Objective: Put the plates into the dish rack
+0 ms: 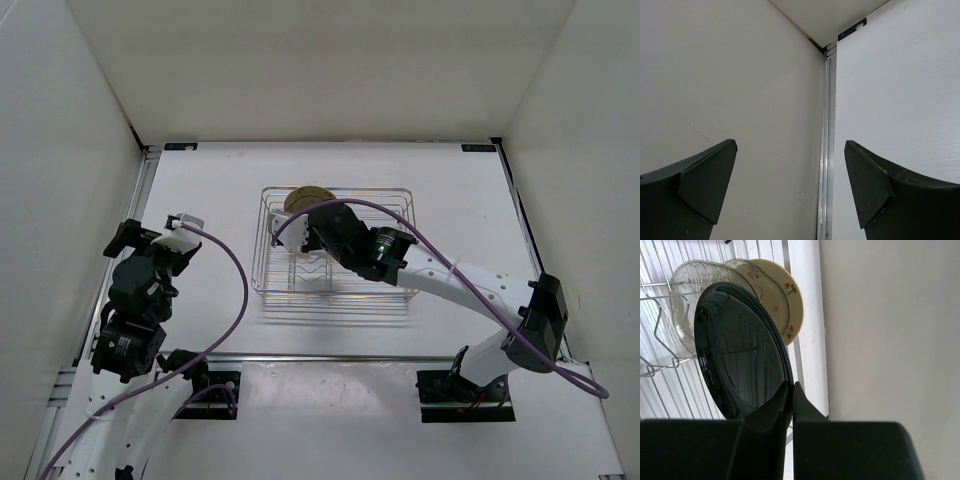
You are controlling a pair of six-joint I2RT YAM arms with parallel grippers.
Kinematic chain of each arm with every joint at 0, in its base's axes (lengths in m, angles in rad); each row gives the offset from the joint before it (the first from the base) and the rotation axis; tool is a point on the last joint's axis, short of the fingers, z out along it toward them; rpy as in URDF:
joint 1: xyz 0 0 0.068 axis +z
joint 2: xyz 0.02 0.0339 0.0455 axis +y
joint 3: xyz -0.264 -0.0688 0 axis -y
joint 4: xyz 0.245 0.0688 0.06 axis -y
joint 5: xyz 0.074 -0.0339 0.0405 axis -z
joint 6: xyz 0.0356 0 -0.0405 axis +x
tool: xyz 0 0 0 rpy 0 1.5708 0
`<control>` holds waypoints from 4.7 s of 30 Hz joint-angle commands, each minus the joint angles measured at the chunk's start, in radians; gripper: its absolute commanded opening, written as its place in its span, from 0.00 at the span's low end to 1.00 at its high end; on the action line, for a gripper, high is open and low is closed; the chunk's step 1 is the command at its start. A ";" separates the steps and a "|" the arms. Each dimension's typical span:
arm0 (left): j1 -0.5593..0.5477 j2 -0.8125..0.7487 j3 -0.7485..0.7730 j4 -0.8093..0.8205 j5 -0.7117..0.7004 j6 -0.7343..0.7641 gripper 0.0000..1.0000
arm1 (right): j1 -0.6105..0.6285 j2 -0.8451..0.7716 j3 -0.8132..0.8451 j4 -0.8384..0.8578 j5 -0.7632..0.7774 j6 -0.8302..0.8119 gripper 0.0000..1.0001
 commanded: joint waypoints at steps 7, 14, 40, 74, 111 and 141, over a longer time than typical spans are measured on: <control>0.007 -0.017 -0.003 -0.003 0.001 -0.014 1.00 | -0.007 0.023 0.034 0.010 -0.035 0.058 0.00; 0.007 -0.027 -0.003 -0.003 0.001 -0.023 1.00 | -0.007 0.042 0.043 0.001 -0.055 0.079 0.00; 0.026 -0.056 0.015 -0.021 0.011 -0.042 1.00 | -0.007 0.192 0.135 -0.073 -0.177 0.213 0.00; 0.044 -0.056 0.035 -0.040 0.038 -0.060 1.00 | -0.007 0.240 0.150 -0.197 -0.303 0.242 0.08; 0.072 -0.007 0.113 -0.067 0.096 -0.122 1.00 | -0.037 0.091 0.330 -0.011 0.037 -0.200 0.67; 0.145 0.604 0.241 -0.296 0.693 -0.519 1.00 | -1.149 -0.041 0.069 -0.248 -0.410 0.929 1.00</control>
